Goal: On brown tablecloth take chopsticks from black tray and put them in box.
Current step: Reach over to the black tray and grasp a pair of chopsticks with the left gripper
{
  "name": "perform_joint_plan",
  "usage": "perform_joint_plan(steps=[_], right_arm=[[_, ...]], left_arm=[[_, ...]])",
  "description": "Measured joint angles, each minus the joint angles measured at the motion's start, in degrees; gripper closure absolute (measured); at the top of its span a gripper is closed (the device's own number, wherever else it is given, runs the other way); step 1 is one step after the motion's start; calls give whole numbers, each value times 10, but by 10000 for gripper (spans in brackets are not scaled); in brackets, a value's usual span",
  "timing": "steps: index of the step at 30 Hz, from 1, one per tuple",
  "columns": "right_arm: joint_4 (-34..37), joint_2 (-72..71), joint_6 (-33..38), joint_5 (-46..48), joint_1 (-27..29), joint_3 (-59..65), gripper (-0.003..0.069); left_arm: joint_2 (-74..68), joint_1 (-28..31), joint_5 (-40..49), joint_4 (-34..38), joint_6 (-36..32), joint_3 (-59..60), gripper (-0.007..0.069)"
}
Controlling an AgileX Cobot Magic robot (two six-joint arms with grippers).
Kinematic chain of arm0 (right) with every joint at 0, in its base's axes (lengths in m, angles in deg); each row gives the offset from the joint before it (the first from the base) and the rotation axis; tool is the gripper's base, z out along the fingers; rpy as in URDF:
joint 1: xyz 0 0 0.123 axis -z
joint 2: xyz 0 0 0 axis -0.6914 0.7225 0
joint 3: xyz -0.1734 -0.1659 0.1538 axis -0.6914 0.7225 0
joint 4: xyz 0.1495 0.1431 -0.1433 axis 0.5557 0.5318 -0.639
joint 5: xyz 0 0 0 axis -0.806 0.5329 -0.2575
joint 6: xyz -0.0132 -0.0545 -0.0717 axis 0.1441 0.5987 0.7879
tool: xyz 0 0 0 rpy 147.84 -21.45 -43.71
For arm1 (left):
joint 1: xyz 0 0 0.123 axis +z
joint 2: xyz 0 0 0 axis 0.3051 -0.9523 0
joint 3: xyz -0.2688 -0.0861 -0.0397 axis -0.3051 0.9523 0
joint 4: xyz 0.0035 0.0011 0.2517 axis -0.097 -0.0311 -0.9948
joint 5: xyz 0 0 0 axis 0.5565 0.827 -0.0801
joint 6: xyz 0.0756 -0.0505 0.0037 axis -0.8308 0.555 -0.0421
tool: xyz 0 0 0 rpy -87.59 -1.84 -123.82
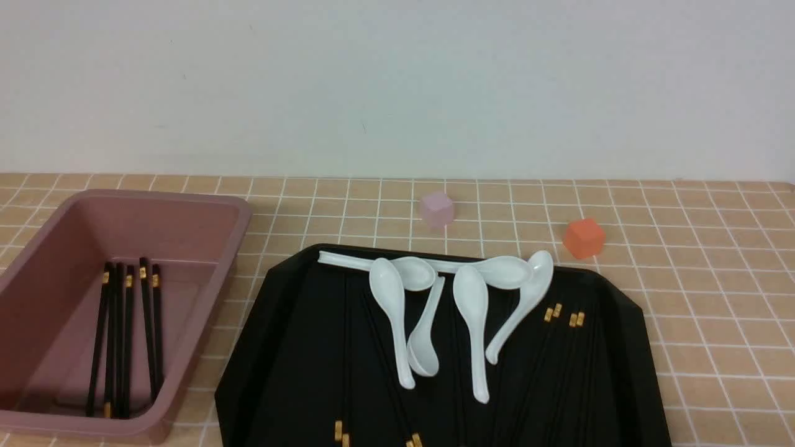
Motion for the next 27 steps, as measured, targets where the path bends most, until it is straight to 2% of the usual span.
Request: perform_joint_plan(steps=[27], right_arm=[[0, 0, 0, 0, 0, 0, 419]], left_arm=[[0, 0, 0, -1, 0, 0, 549]])
